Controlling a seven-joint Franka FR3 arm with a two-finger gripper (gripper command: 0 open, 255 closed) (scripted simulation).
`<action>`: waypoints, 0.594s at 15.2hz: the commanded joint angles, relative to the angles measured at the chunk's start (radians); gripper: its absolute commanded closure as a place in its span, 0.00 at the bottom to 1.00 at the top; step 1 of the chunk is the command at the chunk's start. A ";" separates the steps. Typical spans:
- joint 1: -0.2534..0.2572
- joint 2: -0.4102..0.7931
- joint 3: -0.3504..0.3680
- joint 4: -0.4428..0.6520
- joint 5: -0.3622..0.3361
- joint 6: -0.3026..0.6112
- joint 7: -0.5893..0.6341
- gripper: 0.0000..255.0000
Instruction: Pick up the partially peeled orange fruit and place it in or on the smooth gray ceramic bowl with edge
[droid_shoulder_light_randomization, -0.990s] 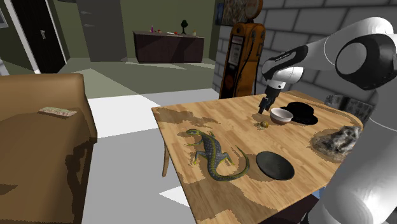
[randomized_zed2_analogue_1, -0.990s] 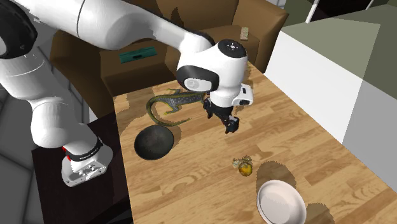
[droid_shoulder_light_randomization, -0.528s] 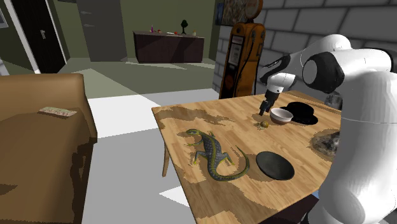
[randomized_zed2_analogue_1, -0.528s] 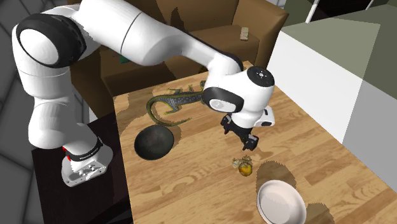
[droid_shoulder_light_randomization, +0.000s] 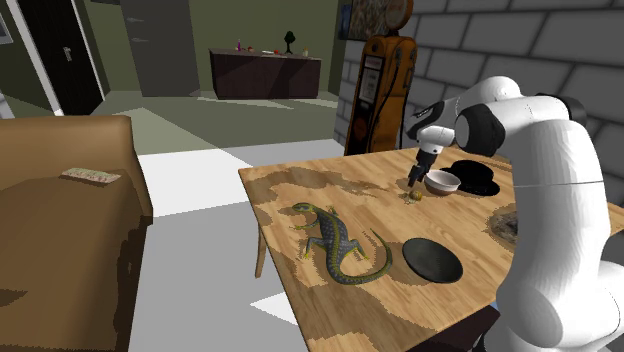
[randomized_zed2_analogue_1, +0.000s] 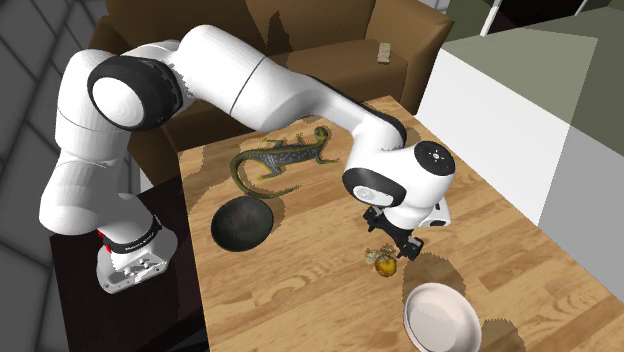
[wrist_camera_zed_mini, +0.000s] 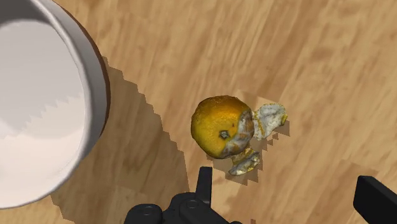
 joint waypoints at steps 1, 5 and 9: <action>-0.003 0.017 0.006 -0.002 0.008 0.018 -0.004 0.00; -0.004 0.034 0.013 -0.010 0.017 0.043 -0.010 0.00; -0.004 0.035 0.013 -0.010 0.017 0.043 -0.010 0.00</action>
